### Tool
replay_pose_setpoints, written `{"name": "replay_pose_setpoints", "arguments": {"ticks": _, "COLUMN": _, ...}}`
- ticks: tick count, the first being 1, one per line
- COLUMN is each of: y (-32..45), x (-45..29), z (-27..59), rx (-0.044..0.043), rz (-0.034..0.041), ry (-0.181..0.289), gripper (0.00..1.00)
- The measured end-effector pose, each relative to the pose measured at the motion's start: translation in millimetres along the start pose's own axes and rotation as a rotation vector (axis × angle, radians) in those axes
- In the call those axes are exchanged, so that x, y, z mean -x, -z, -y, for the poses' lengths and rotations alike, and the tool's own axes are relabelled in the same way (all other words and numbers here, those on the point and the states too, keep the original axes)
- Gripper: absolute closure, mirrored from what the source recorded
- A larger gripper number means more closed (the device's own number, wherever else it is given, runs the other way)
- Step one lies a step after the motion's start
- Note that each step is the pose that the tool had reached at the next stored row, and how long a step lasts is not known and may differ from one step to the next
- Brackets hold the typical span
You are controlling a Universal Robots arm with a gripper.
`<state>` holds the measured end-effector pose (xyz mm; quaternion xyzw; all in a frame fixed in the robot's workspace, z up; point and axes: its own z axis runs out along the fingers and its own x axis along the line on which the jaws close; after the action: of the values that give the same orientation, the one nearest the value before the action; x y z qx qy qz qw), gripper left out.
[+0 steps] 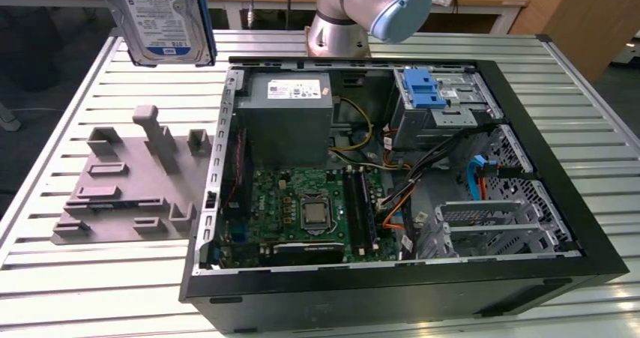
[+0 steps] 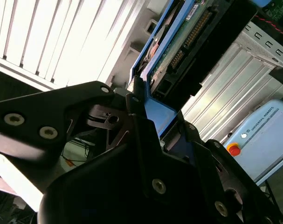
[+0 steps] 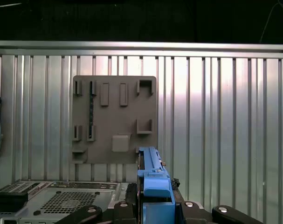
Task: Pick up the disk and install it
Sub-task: 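Pick up the disk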
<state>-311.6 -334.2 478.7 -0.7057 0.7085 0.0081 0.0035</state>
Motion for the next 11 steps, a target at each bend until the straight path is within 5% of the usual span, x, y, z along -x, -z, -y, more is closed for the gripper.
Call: {"name": "replay_pose_setpoints", "arguments": {"ticks": 11, "y": 0.1, "x": 0.0, "z": 7.2, "rx": 0.0, "rz": 0.0, "ry": 0.0, "gripper": 0.64}}
